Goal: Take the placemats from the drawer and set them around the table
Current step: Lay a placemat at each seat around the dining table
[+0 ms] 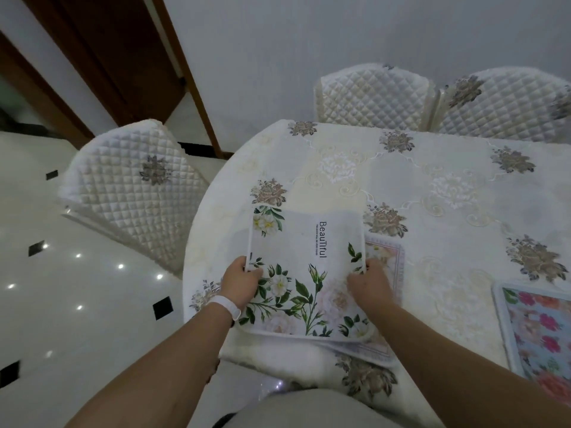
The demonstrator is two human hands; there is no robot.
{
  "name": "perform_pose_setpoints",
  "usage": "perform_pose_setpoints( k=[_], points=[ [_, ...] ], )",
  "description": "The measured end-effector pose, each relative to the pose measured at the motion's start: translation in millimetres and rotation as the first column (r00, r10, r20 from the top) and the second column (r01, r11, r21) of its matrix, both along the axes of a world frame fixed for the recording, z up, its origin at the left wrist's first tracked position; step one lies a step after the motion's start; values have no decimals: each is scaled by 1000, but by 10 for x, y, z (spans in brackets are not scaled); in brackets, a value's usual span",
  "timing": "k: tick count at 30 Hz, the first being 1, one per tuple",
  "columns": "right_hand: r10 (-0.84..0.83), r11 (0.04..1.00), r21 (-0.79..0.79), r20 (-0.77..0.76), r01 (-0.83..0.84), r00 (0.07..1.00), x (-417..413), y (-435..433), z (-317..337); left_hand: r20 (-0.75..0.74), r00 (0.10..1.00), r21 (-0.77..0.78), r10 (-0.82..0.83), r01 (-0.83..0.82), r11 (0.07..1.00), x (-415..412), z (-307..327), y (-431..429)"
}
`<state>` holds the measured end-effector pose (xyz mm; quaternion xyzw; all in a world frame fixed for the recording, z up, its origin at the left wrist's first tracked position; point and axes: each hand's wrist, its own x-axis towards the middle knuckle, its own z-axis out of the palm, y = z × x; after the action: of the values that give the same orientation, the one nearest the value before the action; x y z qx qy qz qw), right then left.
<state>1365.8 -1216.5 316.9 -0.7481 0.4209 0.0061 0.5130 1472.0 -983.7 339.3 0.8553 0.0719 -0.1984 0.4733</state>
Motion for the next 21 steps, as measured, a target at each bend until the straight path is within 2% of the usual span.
perform_pose_setpoints(
  k=[5, 10, 18, 21],
  points=[
    [129, 991, -49, 23, -128, 991, 421, 695, 126, -6, 988, -104, 153, -152, 983, 61, 99, 805],
    [254, 962, -119, 58, -246, 965, 845, 1743, 334, -1, 951, -211, 308, -301, 930, 127, 194, 1960],
    [424, 902, -156, 138, -403, 895, 1353, 3688, 581, 7, 882, -293, 471, -448, 845, 212, 254, 3949],
    [519, 851, -187, 160, -490, 840, 1470, 4302, 639, 7, 849, -323, 528, -497, 805, 180, 295, 4599]
  ],
)
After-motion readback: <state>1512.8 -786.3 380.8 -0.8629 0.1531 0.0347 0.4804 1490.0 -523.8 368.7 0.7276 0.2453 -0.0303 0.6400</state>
